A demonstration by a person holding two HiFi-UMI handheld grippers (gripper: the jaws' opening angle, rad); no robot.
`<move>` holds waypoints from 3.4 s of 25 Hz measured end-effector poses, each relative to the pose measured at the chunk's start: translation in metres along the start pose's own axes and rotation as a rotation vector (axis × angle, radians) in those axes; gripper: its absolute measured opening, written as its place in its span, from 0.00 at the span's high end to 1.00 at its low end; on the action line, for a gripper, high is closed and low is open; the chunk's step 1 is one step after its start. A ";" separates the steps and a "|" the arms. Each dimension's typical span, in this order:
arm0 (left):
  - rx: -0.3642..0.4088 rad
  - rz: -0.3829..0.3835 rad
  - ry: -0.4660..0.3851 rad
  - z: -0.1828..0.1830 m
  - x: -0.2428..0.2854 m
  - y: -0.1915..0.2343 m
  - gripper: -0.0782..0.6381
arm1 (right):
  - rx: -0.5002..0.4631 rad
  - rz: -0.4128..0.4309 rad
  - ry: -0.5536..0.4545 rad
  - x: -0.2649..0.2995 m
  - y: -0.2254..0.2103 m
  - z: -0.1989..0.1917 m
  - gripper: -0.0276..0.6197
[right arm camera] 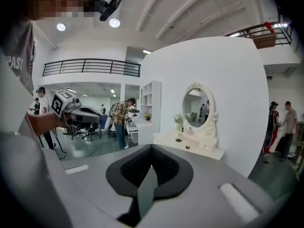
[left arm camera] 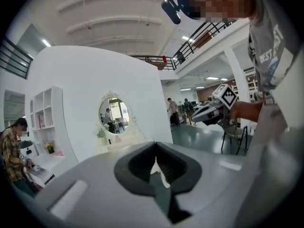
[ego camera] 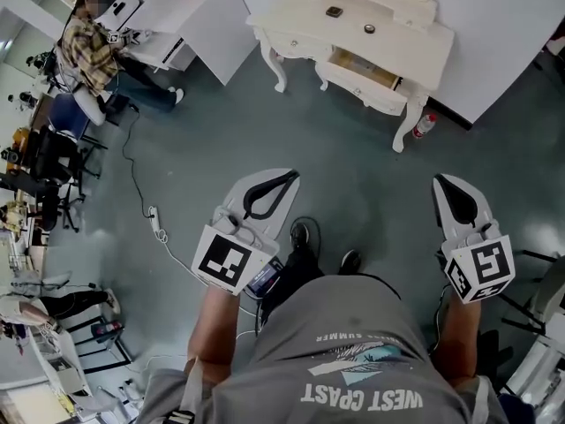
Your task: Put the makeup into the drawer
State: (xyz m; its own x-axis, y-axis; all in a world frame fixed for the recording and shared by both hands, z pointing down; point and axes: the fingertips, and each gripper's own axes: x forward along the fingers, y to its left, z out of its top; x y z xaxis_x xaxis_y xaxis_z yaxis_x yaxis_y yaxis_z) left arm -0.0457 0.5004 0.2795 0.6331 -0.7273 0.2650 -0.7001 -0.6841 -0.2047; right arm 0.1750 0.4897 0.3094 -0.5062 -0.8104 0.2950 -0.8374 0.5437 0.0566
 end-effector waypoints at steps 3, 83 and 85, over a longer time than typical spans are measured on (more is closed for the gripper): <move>-0.004 -0.019 -0.008 -0.004 0.007 0.008 0.89 | 0.004 -0.015 0.013 0.009 -0.003 -0.002 0.95; -0.012 -0.115 0.029 0.019 0.380 0.280 0.89 | 0.074 -0.026 0.052 0.368 -0.271 0.062 0.95; -0.012 -0.140 0.015 0.022 0.390 0.288 0.89 | 0.081 -0.054 0.057 0.371 -0.274 0.064 0.95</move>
State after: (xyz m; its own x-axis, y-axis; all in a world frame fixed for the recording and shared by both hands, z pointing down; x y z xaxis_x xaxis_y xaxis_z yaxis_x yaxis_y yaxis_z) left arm 0.0067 0.0191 0.3034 0.7202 -0.6237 0.3038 -0.6092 -0.7781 -0.1532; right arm 0.2037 0.0256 0.3427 -0.4492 -0.8232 0.3473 -0.8782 0.4783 -0.0023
